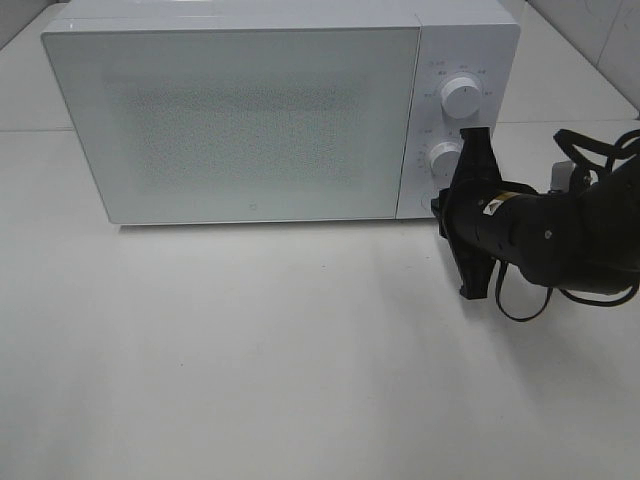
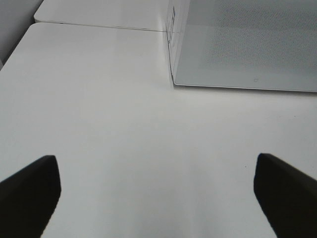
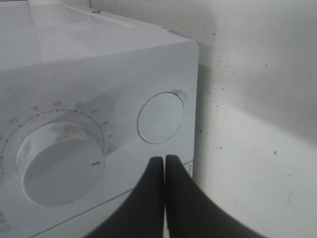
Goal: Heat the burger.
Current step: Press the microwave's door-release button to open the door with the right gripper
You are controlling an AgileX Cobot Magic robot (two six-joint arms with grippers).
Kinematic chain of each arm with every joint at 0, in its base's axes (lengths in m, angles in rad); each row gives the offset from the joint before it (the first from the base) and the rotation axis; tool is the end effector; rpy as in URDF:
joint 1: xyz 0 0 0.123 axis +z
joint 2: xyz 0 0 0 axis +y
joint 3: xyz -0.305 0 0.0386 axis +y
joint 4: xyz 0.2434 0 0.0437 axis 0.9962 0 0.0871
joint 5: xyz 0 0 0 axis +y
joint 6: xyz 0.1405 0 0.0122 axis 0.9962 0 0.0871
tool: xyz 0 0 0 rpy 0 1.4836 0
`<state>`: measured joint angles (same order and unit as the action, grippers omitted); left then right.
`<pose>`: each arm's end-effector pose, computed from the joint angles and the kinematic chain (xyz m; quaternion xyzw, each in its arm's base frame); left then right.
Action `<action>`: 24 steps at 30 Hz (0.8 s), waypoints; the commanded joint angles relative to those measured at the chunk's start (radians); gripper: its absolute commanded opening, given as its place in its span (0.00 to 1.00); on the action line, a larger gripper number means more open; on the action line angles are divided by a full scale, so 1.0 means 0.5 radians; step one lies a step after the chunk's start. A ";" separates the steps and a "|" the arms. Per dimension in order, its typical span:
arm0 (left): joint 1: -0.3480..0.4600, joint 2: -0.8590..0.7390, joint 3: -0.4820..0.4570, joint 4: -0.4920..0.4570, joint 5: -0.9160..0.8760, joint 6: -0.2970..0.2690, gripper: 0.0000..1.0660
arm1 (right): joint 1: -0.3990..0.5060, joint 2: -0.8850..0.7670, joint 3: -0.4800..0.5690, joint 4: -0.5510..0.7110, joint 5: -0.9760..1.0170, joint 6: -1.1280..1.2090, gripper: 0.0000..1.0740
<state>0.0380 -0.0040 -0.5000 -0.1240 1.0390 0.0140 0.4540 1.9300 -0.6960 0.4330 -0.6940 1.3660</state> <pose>0.0140 -0.0145 0.2558 -0.0083 0.8448 -0.0481 0.5329 0.3619 0.1345 0.1145 0.5557 0.6497 0.3912 0.3407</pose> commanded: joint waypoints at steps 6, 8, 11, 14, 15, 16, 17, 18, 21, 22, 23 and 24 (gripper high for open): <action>-0.002 -0.048 0.008 -0.016 -0.016 0.002 0.92 | 0.008 0.094 -0.116 0.146 0.018 -0.118 0.00; -0.002 -0.048 0.008 -0.016 -0.016 0.002 0.92 | 0.006 0.102 -0.124 0.156 0.018 -0.118 0.00; -0.002 -0.048 0.008 -0.016 -0.016 0.002 0.92 | 0.004 0.124 -0.142 0.194 -0.004 -0.138 0.00; -0.002 -0.048 0.008 -0.016 -0.016 0.002 0.92 | 0.004 0.130 -0.158 0.202 -0.026 -0.154 0.00; -0.002 -0.048 0.008 -0.016 -0.016 0.002 0.92 | 0.004 0.130 -0.162 0.202 -0.032 -0.154 0.00; -0.002 -0.048 0.008 -0.016 -0.016 0.002 0.92 | 0.004 0.130 -0.162 0.202 -0.032 -0.154 0.00; -0.002 -0.048 0.008 -0.016 -0.016 0.002 0.92 | 0.004 0.130 -0.164 0.202 -0.026 -0.154 0.00; -0.002 -0.048 0.008 -0.016 -0.016 0.002 0.92 | 0.004 0.130 -0.164 0.202 -0.026 -0.154 0.00; -0.002 -0.048 0.008 -0.016 -0.016 0.002 0.92 | 0.004 0.130 -0.164 0.196 -0.024 -0.154 0.00; -0.002 -0.048 0.008 -0.016 -0.016 0.002 0.92 | 0.004 0.130 -0.164 0.196 -0.024 -0.154 0.00; -0.002 -0.048 0.008 -0.016 -0.016 0.002 0.92 | 0.004 0.130 -0.164 0.182 -0.026 -0.154 0.00; -0.002 -0.048 0.008 -0.016 -0.016 0.002 0.92 | 0.004 0.130 -0.164 0.180 -0.026 -0.154 0.00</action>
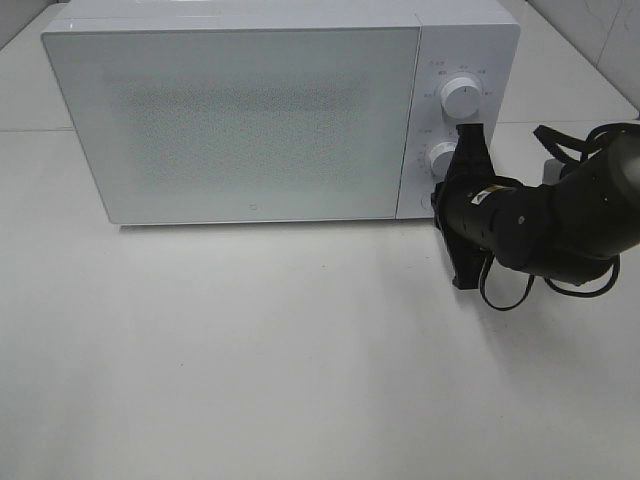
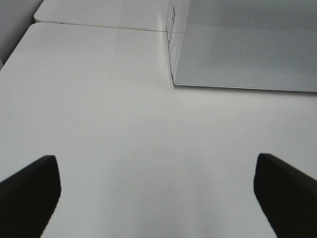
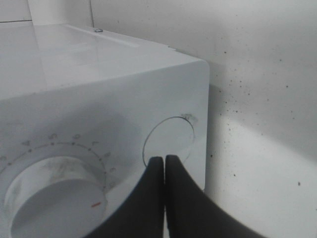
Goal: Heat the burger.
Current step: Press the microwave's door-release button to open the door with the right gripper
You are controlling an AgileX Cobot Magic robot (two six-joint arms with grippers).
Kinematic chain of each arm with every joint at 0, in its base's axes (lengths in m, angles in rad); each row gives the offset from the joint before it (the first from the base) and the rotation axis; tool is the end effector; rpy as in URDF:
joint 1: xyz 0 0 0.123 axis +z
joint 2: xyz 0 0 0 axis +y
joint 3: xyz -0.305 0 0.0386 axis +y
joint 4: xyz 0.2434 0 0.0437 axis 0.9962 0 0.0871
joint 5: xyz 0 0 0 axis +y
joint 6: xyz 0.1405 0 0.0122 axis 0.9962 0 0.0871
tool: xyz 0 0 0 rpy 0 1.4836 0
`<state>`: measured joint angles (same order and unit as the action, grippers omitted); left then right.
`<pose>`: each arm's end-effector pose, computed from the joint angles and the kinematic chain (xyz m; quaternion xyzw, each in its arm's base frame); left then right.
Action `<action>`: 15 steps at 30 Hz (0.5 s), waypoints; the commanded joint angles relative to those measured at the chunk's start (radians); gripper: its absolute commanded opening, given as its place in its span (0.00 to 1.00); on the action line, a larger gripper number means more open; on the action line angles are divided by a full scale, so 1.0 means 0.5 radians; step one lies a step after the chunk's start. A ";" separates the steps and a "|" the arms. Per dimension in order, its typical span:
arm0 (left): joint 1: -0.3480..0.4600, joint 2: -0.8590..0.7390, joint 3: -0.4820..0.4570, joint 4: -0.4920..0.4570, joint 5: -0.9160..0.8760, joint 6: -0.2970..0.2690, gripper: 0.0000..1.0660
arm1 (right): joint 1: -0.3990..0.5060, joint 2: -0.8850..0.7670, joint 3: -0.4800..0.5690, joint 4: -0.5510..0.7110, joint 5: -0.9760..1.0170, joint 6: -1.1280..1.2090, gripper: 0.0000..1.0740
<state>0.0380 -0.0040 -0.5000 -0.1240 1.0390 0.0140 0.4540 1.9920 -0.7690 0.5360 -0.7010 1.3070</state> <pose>0.0140 -0.0145 0.2558 -0.0083 0.8448 -0.0481 0.5329 0.3801 0.1338 0.1068 0.5752 0.6315 0.3776 0.3574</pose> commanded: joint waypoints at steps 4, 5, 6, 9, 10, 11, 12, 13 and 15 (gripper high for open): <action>-0.002 -0.048 0.008 -0.016 -0.016 0.002 0.92 | 0.004 0.006 -0.018 -0.030 -0.018 -0.036 0.00; -0.002 -0.048 0.008 -0.016 -0.016 0.002 0.92 | 0.004 0.006 -0.018 -0.030 -0.026 -0.036 0.00; -0.002 -0.048 0.008 -0.016 -0.016 0.002 0.92 | 0.004 0.006 -0.018 -0.030 -0.026 -0.036 0.00; -0.002 -0.048 0.008 -0.016 -0.016 0.002 0.92 | 0.004 0.006 -0.018 -0.042 -0.060 -0.036 0.00; -0.002 -0.048 0.008 -0.016 -0.016 0.002 0.92 | 0.004 0.006 -0.018 -0.042 -0.076 -0.036 0.00; -0.002 -0.048 0.008 -0.016 -0.016 0.002 0.92 | 0.004 0.006 -0.018 -0.042 -0.076 -0.036 0.00; -0.002 -0.048 0.008 -0.016 -0.016 0.002 0.92 | 0.004 0.006 -0.018 -0.042 -0.076 -0.036 0.00; -0.002 -0.048 0.008 -0.016 -0.016 0.002 0.92 | 0.004 0.008 -0.018 -0.042 -0.076 -0.036 0.00; -0.002 -0.048 0.008 -0.016 -0.016 0.002 0.92 | 0.004 0.020 -0.022 -0.042 -0.086 -0.036 0.00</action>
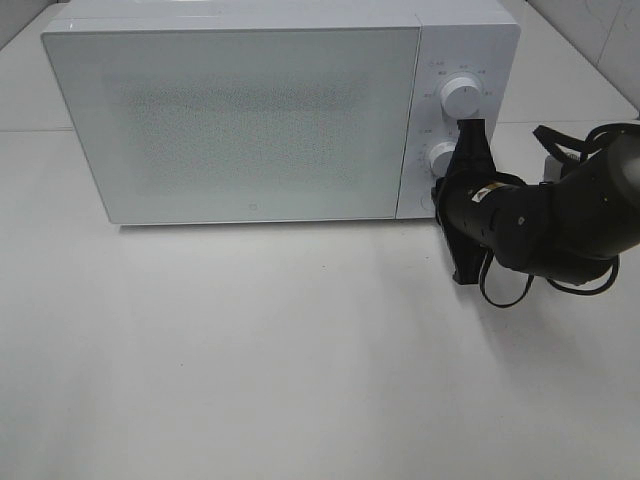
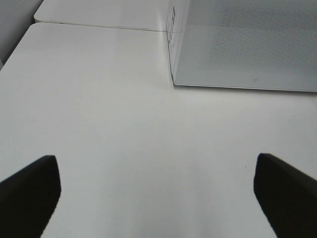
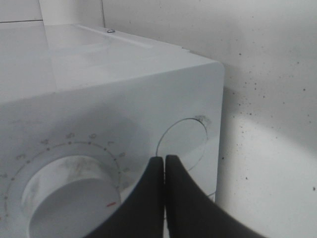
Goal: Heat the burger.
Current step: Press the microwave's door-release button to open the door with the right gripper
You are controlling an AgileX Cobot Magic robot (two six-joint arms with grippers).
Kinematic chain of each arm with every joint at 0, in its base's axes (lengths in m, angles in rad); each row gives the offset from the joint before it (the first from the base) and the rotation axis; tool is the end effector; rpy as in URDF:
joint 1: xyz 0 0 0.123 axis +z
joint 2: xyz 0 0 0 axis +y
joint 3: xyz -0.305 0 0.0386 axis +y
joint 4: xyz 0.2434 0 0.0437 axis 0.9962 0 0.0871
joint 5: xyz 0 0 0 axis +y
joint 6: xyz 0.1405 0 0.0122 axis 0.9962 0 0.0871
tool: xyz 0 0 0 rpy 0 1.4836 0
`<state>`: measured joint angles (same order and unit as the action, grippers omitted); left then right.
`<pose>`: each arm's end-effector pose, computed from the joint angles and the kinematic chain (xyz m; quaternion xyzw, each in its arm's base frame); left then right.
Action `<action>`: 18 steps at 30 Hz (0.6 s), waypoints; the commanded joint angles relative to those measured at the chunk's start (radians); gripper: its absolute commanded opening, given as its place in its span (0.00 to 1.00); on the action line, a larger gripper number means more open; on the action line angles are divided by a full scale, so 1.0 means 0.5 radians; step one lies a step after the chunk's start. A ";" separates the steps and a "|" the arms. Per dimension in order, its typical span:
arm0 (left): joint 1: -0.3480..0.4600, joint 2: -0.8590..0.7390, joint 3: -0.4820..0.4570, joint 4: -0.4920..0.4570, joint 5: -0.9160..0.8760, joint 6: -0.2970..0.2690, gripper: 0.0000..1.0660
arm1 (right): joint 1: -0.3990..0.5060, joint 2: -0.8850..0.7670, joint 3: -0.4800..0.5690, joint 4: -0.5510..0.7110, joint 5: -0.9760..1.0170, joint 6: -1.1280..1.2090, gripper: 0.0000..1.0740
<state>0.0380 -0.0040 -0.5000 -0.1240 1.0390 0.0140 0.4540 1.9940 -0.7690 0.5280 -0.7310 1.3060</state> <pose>0.0140 -0.0145 0.2558 -0.0083 0.8448 -0.0481 0.5329 0.3820 0.1337 0.1098 0.5682 0.6277 0.3843 0.3680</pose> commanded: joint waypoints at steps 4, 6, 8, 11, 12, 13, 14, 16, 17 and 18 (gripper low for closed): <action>-0.002 -0.046 0.008 -0.016 -0.016 0.002 0.92 | 0.004 0.072 -0.036 -0.040 -0.084 -0.030 0.00; -0.002 -0.046 0.008 -0.016 -0.016 0.002 0.92 | 0.004 0.074 -0.036 -0.040 -0.106 -0.030 0.00; -0.002 -0.046 0.008 -0.016 -0.016 0.002 0.92 | 0.004 0.074 -0.036 -0.040 -0.106 -0.030 0.00; -0.002 -0.046 0.008 -0.016 -0.016 0.002 0.92 | 0.004 0.080 -0.036 -0.024 -0.110 -0.030 0.00; -0.002 -0.046 0.008 -0.016 -0.016 0.002 0.92 | 0.004 0.088 -0.038 -0.024 -0.116 -0.030 0.00; -0.002 -0.046 0.008 -0.016 -0.016 0.002 0.92 | 0.004 0.088 -0.038 -0.024 -0.116 -0.030 0.00; -0.002 -0.046 0.008 -0.016 -0.016 0.002 0.92 | 0.004 0.118 -0.062 -0.032 -0.116 -0.024 0.00; -0.002 -0.046 0.008 -0.016 -0.016 0.002 0.92 | 0.004 0.142 -0.096 -0.066 -0.116 -0.026 0.00; -0.002 -0.046 0.008 -0.016 -0.016 0.002 0.92 | 0.004 0.146 -0.108 -0.070 -0.118 -0.026 0.00; -0.002 -0.046 0.008 -0.016 -0.016 0.002 0.92 | 0.004 0.146 -0.118 -0.068 -0.122 -0.026 0.00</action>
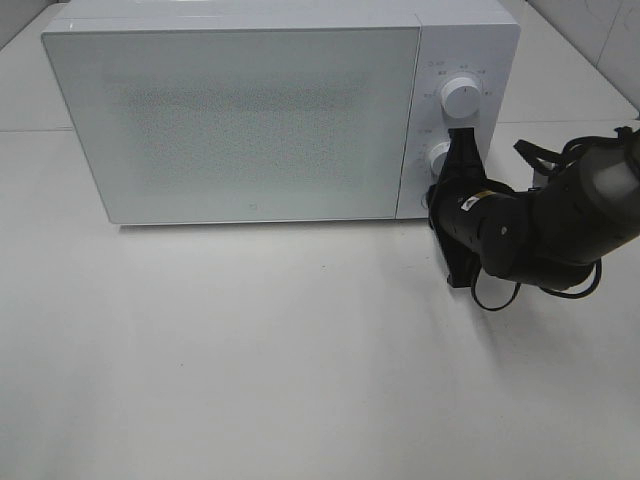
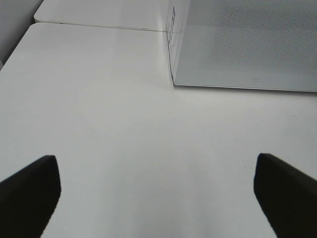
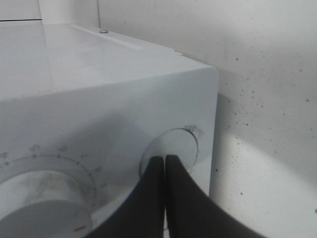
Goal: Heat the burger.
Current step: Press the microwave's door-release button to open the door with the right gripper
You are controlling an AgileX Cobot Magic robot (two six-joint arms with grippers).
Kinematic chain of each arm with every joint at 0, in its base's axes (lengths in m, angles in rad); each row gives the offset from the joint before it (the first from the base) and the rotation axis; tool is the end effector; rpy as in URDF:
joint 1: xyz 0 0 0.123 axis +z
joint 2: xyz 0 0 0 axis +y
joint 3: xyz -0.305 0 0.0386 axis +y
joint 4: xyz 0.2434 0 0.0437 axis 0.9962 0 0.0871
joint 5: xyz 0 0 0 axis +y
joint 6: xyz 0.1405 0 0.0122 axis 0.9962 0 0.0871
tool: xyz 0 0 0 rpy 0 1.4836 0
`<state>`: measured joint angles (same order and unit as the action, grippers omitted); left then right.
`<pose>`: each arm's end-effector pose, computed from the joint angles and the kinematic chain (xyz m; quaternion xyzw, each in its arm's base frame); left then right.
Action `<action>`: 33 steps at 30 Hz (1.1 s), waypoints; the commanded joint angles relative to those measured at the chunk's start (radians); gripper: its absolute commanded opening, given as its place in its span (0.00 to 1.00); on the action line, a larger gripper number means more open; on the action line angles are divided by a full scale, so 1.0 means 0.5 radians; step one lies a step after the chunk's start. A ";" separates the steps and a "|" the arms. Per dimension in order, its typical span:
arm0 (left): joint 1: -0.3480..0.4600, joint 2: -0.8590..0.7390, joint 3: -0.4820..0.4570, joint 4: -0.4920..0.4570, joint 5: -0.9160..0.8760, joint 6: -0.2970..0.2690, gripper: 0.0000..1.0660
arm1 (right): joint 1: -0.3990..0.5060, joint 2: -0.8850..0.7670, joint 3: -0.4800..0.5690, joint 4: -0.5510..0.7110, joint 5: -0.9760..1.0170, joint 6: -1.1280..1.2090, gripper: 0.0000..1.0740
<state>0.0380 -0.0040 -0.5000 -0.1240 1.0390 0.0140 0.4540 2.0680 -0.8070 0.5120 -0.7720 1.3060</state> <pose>0.0140 -0.0145 0.2558 -0.0083 0.8448 -0.0481 0.5329 0.3926 0.1380 0.0941 0.5599 0.6319 0.3814 0.3765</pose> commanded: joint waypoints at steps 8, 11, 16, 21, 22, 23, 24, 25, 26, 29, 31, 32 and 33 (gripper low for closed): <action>-0.002 -0.046 0.008 -0.016 -0.016 0.002 0.92 | 0.004 0.016 -0.082 -0.012 -0.188 -0.078 0.00; -0.002 -0.046 0.008 -0.016 -0.016 0.002 0.92 | 0.004 0.022 -0.082 -0.028 -0.340 -0.100 0.00; -0.002 -0.046 0.008 -0.016 -0.016 0.002 0.92 | 0.004 0.022 -0.082 -0.040 -0.572 -0.124 0.00; -0.002 -0.046 0.008 -0.016 -0.016 0.002 0.92 | 0.004 0.028 -0.082 -0.038 -0.674 -0.122 0.00; -0.002 -0.046 0.008 -0.016 -0.016 0.002 0.92 | 0.004 0.028 -0.082 -0.038 -0.678 -0.122 0.00; -0.002 -0.046 0.008 -0.016 -0.016 0.002 0.92 | 0.004 0.028 -0.082 -0.038 -0.678 -0.122 0.00; -0.002 -0.046 0.008 -0.016 -0.016 0.002 0.92 | 0.004 0.028 -0.106 -0.042 -0.678 -0.126 0.00; -0.002 -0.046 0.008 -0.016 -0.016 0.002 0.92 | 0.004 0.028 -0.106 -0.042 -0.678 -0.126 0.00; -0.002 -0.046 0.008 -0.016 -0.016 0.002 0.92 | 0.004 0.028 -0.122 -0.042 -0.674 -0.126 0.00; -0.002 -0.046 0.008 -0.016 -0.016 0.002 0.92 | 0.004 0.034 -0.190 -0.030 -0.666 -0.178 0.00; -0.002 -0.046 0.008 -0.016 -0.016 0.002 0.92 | 0.002 0.034 -0.206 -0.026 -0.666 -0.186 0.00; -0.002 -0.046 0.008 -0.016 -0.016 0.002 0.92 | -0.022 0.034 -0.240 -0.036 -0.666 -0.198 0.00; -0.002 -0.046 0.008 -0.016 -0.016 0.002 0.92 | -0.022 0.034 -0.240 -0.036 -0.666 -0.198 0.00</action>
<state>0.0380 -0.0040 -0.5000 -0.1240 1.0390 0.0140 0.4660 2.1080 -0.8470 0.5700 -0.8460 1.2290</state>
